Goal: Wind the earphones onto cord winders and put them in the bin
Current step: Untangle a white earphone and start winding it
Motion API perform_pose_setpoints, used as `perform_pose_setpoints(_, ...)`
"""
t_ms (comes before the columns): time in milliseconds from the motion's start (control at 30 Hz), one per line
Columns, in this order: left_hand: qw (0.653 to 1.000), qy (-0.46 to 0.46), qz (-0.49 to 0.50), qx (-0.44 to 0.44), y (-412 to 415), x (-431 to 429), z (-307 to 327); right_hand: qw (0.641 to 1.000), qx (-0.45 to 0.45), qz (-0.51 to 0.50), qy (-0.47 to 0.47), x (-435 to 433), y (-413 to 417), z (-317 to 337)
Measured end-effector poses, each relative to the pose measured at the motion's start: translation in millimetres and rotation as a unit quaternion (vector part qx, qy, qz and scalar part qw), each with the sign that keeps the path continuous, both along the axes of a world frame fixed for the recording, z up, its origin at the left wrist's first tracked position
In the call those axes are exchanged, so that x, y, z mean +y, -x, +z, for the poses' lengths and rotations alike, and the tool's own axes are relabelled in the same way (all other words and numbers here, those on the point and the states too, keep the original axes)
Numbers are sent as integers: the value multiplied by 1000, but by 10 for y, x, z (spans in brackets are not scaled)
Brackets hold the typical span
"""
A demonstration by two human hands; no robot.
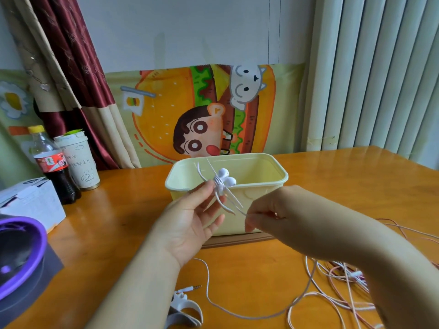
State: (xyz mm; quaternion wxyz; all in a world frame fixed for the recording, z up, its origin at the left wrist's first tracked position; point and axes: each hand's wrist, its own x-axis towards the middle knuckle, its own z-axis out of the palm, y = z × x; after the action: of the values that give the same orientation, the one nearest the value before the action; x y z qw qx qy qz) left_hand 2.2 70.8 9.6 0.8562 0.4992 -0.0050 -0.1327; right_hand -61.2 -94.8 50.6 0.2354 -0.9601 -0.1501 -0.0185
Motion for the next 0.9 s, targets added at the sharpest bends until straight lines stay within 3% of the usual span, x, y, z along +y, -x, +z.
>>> perform_pose_setpoints(233, 996, 73, -22, 45, 51, -17, 49, 998, 50, 7, 38, 68, -43, -92)
perform_pose_setpoints(567, 1000, 17, 1, 14, 27, -37, 22, 998, 24, -8, 51, -12, -33, -42)
perform_pose_setpoints(900, 1000, 26, 8, -6, 35, -45, 14, 995, -29, -35, 85, -97, -42, -33)
